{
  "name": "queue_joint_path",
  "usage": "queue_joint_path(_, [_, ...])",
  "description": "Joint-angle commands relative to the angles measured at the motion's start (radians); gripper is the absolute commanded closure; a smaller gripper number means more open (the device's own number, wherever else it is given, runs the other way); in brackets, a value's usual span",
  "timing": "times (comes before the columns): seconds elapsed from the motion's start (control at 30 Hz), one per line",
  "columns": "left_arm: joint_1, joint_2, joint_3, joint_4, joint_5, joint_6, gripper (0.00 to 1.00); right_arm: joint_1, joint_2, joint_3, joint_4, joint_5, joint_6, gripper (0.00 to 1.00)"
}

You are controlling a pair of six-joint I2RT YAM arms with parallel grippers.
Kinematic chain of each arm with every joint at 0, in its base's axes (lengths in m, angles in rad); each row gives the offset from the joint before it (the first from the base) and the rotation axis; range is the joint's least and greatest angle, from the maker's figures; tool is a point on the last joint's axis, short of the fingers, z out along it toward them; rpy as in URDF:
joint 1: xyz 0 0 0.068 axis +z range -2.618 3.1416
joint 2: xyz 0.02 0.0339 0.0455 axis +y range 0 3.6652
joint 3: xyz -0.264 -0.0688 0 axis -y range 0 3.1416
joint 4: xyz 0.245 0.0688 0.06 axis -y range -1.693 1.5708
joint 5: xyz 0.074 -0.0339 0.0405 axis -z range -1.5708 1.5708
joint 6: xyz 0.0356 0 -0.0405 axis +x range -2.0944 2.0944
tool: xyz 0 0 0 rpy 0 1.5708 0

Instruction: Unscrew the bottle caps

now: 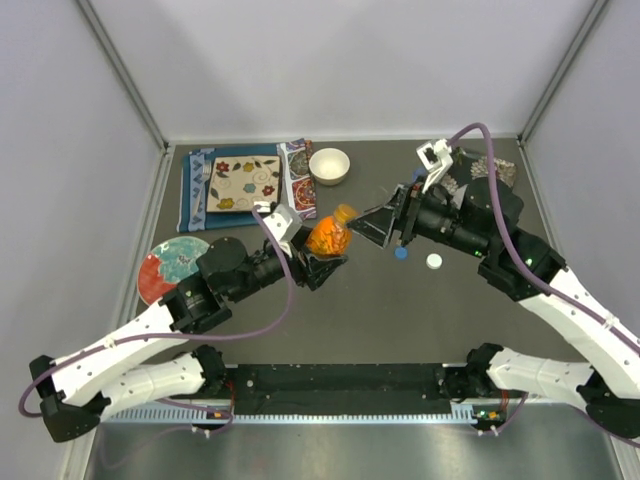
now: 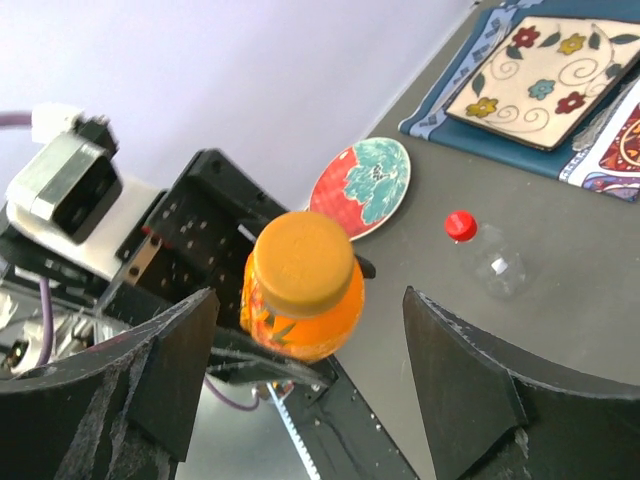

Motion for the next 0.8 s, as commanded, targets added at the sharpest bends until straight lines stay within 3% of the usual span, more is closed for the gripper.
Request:
queue_joint_path(0.0, [-0.065,0.003,0.002,0.079,-0.195,0.075,0.68,0.000,0.039,0.065,0.005,0.090,0.058,0.26])
queue_joint_path(0.27, [-0.153,0.037,0.010,0.082,-0.308,0.142,0.68,0.002,0.104,0.118,0.021,0.101,0.078,0.29])
queue_joint_path(0.43, [-0.168,0.031,0.004,0.086,-0.348,0.151,0.68,0.008,0.121,0.114,0.027,0.089,0.084,0.40])
queue_joint_path(0.77, [-0.169,0.016,-0.009,0.099,-0.391,0.159,0.67,0.022,0.110,0.076,0.027,0.093,0.090,0.36])
